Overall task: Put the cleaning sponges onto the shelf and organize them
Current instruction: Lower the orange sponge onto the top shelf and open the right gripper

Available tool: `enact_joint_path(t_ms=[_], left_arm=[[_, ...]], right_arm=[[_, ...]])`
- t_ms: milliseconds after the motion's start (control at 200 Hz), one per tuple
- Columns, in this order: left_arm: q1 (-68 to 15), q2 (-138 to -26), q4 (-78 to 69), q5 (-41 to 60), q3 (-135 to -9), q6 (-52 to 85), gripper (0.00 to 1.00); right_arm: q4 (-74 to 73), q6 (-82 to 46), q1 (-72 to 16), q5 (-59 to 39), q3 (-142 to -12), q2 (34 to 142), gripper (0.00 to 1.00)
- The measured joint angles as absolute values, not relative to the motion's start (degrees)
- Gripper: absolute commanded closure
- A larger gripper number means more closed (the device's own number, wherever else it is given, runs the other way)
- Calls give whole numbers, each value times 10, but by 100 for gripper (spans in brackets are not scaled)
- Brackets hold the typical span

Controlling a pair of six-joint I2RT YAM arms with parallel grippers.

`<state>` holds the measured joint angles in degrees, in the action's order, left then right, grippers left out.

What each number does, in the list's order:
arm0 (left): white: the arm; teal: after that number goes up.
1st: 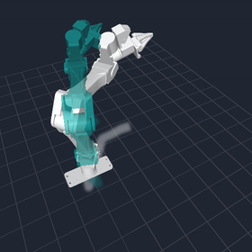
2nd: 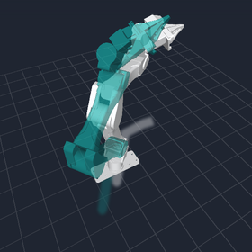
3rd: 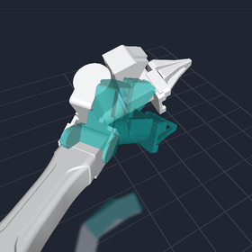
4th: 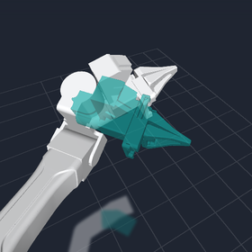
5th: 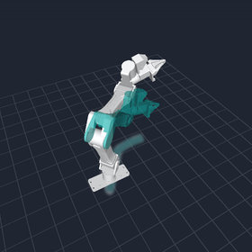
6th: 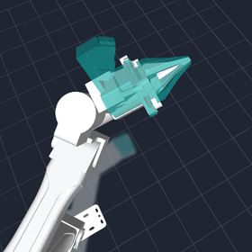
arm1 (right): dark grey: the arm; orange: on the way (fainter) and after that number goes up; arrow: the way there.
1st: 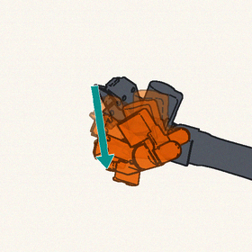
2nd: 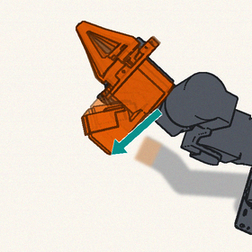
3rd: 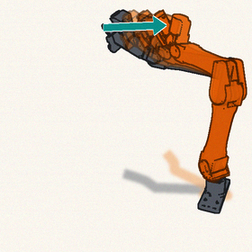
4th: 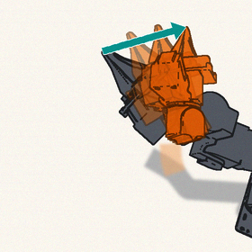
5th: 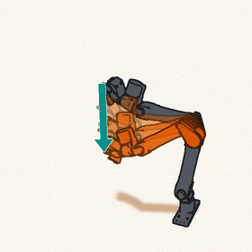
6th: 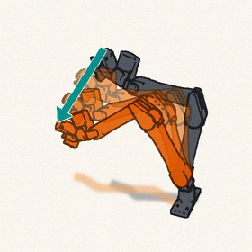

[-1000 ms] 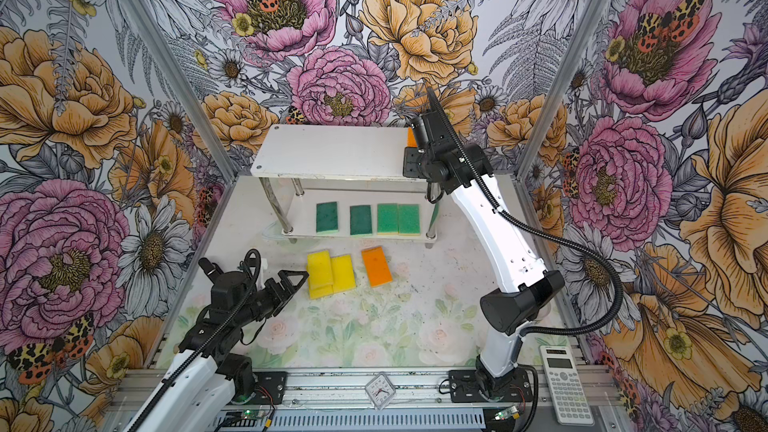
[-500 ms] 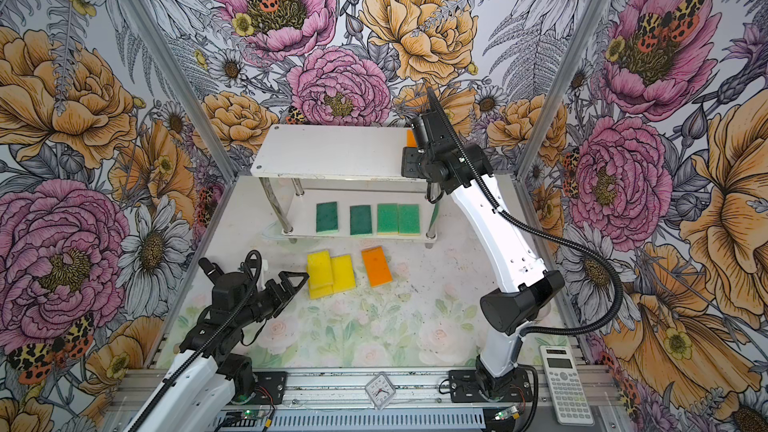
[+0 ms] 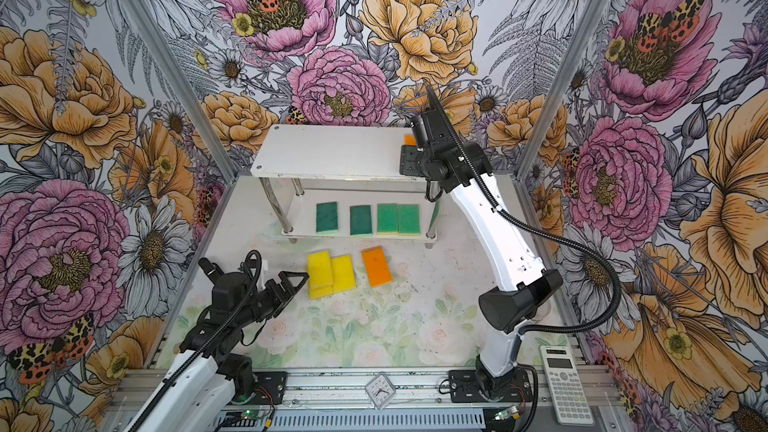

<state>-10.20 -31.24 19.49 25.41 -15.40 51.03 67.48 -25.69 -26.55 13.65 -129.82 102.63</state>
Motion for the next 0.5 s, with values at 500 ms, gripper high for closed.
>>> enact_joint_path(t_ms=[500], left_arm=[[-102, -314, 195, 254, -154, 510, 1]], right_arm=[[675, -257, -265, 132, -1301, 1028, 23]])
